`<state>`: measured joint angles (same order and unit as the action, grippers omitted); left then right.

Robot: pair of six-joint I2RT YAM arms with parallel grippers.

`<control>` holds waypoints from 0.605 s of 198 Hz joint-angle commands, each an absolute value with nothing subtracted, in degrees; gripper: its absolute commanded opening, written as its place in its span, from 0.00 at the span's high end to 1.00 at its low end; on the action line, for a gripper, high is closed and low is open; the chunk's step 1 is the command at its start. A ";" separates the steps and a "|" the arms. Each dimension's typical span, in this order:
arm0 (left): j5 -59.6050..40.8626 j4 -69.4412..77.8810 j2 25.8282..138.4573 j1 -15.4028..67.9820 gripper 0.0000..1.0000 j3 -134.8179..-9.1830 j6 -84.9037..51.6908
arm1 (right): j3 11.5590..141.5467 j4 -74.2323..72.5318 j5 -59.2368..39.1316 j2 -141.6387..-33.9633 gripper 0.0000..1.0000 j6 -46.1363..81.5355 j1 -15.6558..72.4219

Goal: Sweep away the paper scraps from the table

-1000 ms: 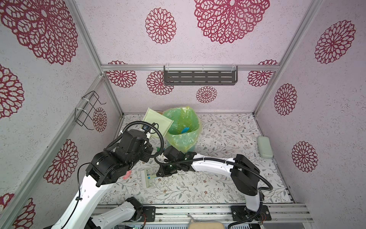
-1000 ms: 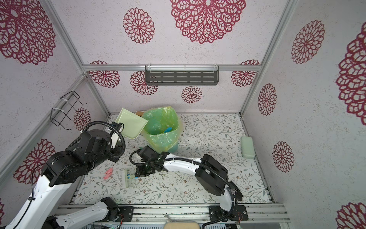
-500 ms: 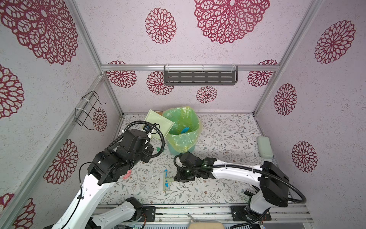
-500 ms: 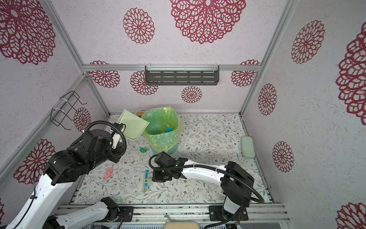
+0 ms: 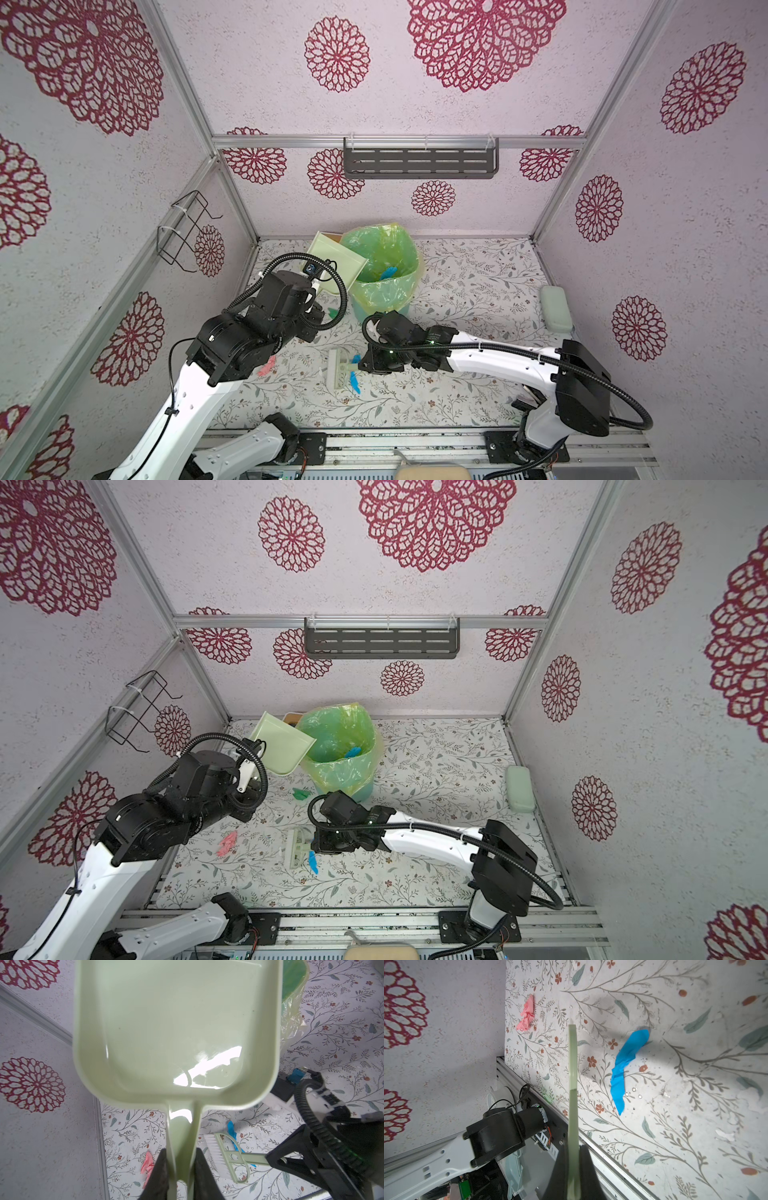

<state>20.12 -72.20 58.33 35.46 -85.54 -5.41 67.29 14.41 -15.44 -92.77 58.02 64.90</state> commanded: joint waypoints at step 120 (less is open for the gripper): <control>7.64 -74.95 62.71 53.52 0.87 -78.26 -20.30 | 50.64 43.42 -13.91 -68.56 1.00 42.78 45.26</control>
<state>10.50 -74.98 61.45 49.65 -79.68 -16.01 51.42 31.94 -15.22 -72.66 48.42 48.66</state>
